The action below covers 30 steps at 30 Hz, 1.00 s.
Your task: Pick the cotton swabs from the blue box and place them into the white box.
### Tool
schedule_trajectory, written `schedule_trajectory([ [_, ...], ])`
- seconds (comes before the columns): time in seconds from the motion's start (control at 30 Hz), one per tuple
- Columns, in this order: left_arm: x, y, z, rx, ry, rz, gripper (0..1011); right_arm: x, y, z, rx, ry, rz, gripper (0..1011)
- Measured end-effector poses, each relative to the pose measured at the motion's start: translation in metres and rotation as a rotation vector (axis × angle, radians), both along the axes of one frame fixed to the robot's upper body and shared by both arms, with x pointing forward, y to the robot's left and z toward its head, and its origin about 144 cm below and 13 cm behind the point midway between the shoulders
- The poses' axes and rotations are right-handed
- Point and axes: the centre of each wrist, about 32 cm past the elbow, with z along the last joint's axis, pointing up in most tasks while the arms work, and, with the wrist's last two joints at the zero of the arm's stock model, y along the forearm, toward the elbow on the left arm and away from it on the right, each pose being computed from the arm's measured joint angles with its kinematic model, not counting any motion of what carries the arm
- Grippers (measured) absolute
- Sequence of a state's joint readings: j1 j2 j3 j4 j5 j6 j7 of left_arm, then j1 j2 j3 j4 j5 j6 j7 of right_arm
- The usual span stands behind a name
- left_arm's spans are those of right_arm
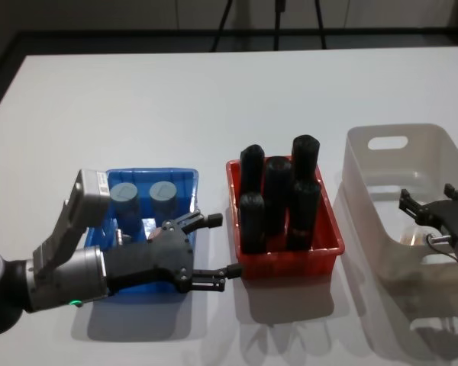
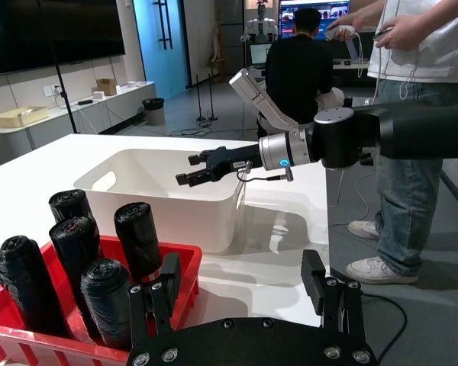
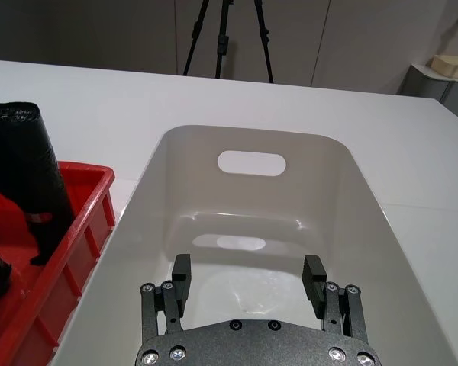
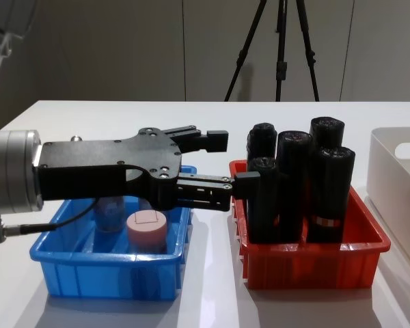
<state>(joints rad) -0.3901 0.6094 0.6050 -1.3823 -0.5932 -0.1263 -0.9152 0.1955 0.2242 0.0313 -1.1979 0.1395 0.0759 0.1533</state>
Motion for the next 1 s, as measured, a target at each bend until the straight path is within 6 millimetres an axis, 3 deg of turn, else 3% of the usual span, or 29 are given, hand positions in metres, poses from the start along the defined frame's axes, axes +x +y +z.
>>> schedule_trajectory([
  [0.17,0.0,0.0,0.0,0.0,0.0,0.0,1001,-0.0001,-0.0002,0.0,0.0,0.0,0.0,1001],
  [1.0,0.0,0.0,0.0,0.0,0.0,0.0,1001,-0.0006,-0.0001,0.0002,0.001,-0.003,0.002,1001],
])
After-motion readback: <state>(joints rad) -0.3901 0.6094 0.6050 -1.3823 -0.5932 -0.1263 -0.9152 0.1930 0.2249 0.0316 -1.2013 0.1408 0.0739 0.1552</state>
